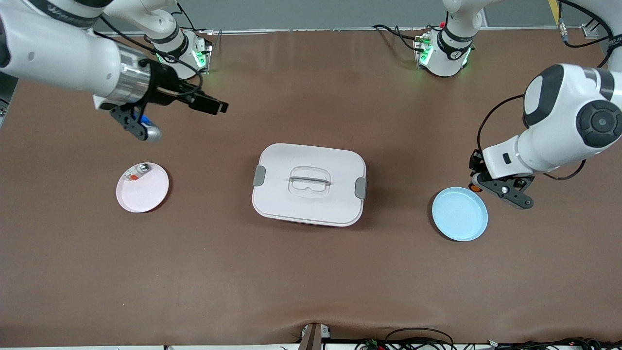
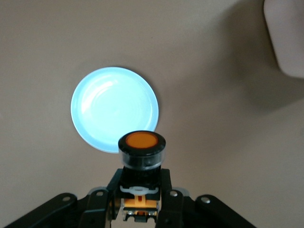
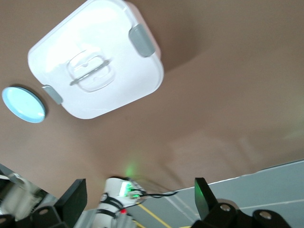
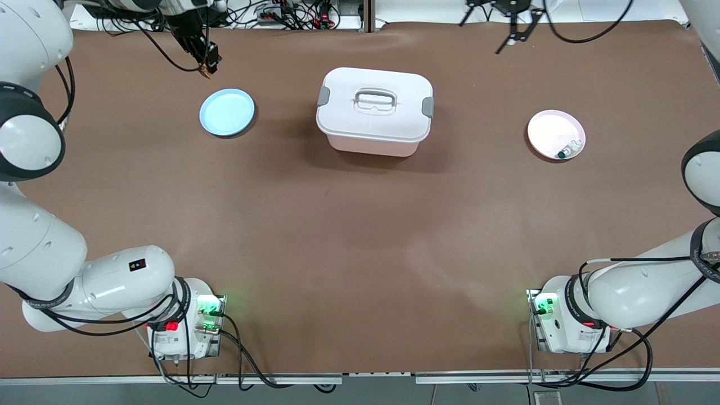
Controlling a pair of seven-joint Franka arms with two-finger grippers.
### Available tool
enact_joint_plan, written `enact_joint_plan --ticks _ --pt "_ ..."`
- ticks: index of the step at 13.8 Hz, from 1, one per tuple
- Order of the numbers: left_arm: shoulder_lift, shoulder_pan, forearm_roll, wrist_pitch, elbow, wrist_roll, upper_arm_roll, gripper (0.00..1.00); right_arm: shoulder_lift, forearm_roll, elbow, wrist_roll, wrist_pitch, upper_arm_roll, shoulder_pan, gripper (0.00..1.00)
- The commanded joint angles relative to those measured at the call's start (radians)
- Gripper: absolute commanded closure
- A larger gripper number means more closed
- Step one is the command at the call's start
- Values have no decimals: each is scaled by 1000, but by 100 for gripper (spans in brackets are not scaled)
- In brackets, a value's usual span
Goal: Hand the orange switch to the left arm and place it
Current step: 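Move the switch over the blue plate while the right gripper retracts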
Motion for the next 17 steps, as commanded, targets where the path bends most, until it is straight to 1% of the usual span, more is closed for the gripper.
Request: enact_joint_plan --ticks 1,2,5,6,7,9,12,13,14,16,17 --pt "16 68 18 149 -92 189 -10 100 -30 -49 -38 -200 -54 20 -133 0" --pt "33 87 18 187 -107 255 -10 100 -30 -76 -51 -295 -60 21 -174 0" --pt "98 110 19 265 -109 427 -7 100 -24 -151 -71 -497 -59 20 -265 0" --pt "124 125 27 296 -109 482 -7 100 -24 -208 -71 -553 -53 21 -276 0" --pt "151 131 65 325 -109 522 -7 100 -24 -269 -68 -601 -42 23 -285 0" --pt "177 131 128 355 -109 530 -9 100 -27 -343 -65 -693 -15 31 -308 0" --pt "204 134 141 379 -109 530 -9 100 -31 -438 -62 -804 27 32 -331 0" --pt "205 134 141 381 -109 528 -9 100 -44 -474 -62 -828 45 41 -333 0" --pt "205 134 141 379 -109 525 -9 100 -53 -498 -62 -836 53 64 -349 0" --pt "205 134 139 381 -109 516 -9 100 -83 -523 -64 -838 53 136 -411 0" --pt "206 134 139 379 -109 515 -9 100 -102 -535 -64 -836 53 140 -411 0"
